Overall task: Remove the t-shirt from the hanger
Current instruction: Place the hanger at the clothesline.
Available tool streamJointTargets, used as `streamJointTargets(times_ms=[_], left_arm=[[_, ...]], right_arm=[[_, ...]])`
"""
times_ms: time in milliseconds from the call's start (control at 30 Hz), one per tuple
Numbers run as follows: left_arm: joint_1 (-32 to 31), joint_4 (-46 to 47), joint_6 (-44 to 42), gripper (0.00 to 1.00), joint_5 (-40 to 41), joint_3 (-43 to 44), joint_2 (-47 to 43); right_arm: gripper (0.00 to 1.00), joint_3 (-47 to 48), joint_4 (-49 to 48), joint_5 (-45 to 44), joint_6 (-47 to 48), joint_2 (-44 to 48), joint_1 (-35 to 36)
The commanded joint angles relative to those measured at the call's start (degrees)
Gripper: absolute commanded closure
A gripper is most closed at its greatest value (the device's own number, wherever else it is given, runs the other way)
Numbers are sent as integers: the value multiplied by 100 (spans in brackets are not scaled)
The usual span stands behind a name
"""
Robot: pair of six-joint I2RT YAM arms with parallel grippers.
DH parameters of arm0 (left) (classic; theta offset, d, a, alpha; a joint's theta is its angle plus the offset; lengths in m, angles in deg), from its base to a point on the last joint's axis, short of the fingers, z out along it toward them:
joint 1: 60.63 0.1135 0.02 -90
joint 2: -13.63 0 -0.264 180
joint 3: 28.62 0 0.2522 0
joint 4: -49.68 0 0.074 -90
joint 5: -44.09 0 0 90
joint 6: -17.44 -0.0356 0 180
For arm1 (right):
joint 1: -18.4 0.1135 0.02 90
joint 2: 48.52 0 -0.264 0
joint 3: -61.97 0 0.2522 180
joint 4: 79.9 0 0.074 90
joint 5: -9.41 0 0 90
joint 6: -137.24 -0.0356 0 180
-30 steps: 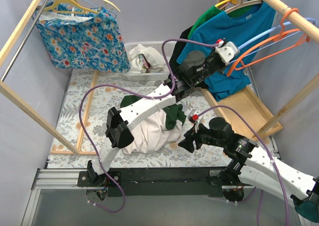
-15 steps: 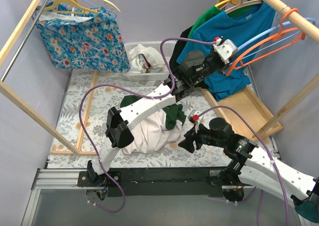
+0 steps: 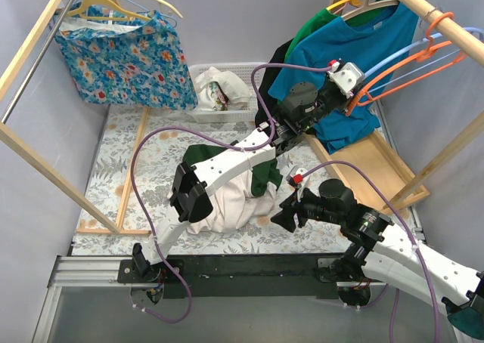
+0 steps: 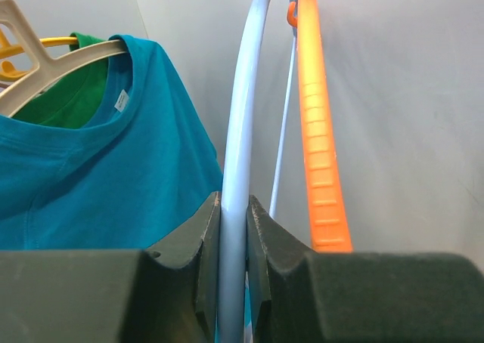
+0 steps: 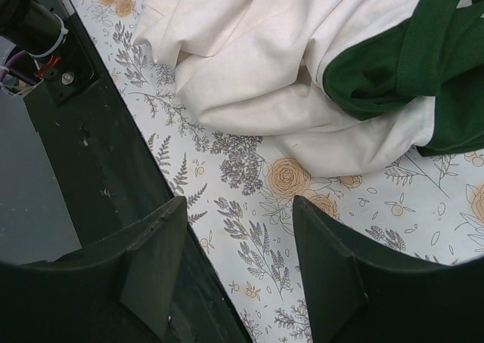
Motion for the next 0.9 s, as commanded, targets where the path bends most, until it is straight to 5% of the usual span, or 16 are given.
streamJointTargets(times_ms=[0,100,233,567,867], left_arm=[[-34,95,-5,86,21,45,-182],[-34,68,-40,49,100,-139,-375],[-61,95,-189,27,214,-491,-813],[-105,438,-330,3,391,-2011,-2517],[-140,500,-242,2,1409,-4884,-4812]], right_arm=[[35,-15,-229,36,-20,24,35],[35,-6,-238,54,-46,-3,35],[34,-15,-282,71,-46,-29,35],[32,117,-282,-209,-134,-363,43],[25,310,-642,-676,-11,-1266,105]])
